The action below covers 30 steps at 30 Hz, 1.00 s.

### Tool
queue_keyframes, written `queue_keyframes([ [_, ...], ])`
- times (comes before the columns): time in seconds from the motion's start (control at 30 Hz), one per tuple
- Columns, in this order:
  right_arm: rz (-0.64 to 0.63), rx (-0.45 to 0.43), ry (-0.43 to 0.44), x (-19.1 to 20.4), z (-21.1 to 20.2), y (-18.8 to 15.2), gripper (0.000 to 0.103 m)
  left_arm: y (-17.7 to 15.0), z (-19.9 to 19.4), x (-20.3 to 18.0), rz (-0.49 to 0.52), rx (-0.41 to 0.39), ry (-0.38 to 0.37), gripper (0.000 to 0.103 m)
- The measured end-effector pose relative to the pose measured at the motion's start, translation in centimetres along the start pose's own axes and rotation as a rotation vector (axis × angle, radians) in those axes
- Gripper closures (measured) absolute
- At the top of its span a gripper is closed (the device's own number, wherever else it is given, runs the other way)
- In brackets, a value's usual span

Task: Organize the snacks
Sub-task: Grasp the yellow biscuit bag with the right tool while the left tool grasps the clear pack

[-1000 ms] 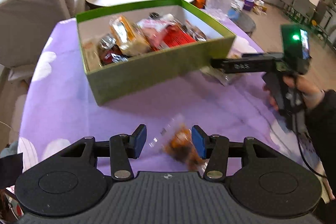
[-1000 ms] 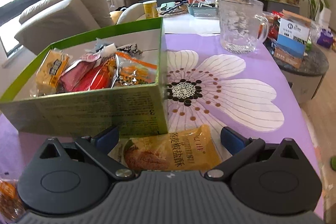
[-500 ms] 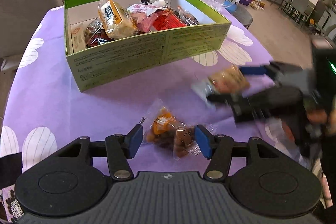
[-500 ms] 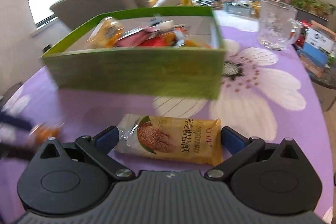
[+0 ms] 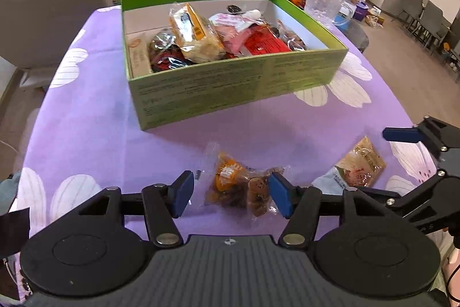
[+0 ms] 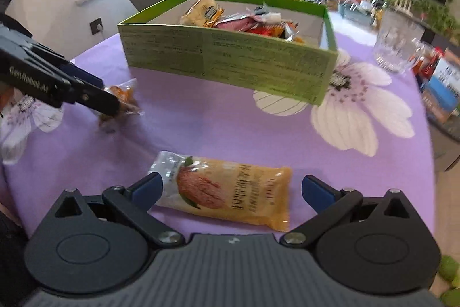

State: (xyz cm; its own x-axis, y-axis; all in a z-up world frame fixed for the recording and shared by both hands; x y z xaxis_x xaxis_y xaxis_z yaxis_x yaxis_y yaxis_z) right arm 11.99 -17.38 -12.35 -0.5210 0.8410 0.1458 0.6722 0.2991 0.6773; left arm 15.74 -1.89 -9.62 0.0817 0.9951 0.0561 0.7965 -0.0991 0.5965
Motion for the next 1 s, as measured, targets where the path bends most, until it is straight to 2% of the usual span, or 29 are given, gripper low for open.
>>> queue_keyframes([
  [0.17,-0.051,-0.001,-0.009,0.0,-0.9,-0.1,0.041,0.2,-0.3,0.0,-0.004,-0.007,-0.011,0.048],
  [0.37,-0.203,0.046,0.001,0.2,-0.5,-0.7,0.041,-0.1,0.4,-0.7,0.009,0.012,-0.010,0.048],
  [0.47,-0.237,0.069,0.044,0.5,0.5,-0.6,0.041,0.0,0.6,-0.9,0.011,0.017,-0.020,0.048],
  [0.57,-0.248,0.052,0.077,0.5,1.4,0.2,0.041,0.1,0.8,-0.9,0.003,0.020,-0.024,0.048],
  [0.67,-0.200,0.046,0.111,0.1,2.5,1.2,0.041,0.3,1.0,-0.8,-0.004,0.024,-0.027,0.048],
  [0.77,-0.071,0.050,0.132,-1.1,3.7,1.9,0.041,0.4,1.1,-0.8,-0.007,0.025,-0.031,0.048],
  [1.0,0.038,0.012,0.038,-2.4,4.4,3.3,0.041,0.5,1.3,-0.6,-0.022,0.026,-0.046,0.048],
])
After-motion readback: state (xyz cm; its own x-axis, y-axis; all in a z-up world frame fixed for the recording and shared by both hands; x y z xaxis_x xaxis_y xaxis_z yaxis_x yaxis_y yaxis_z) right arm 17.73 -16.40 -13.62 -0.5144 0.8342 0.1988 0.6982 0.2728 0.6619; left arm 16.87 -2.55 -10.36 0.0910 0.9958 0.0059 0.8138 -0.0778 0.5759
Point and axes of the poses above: each gripper's, at about its wrist camera, not at the fingertips, and z roughly the way its jaws point, x to its left, y to its top, the point moved 9 cm from there along z, roughly the way its jaws point, and after that the axes turned 14 degrees about y, right-handed, at the moved point
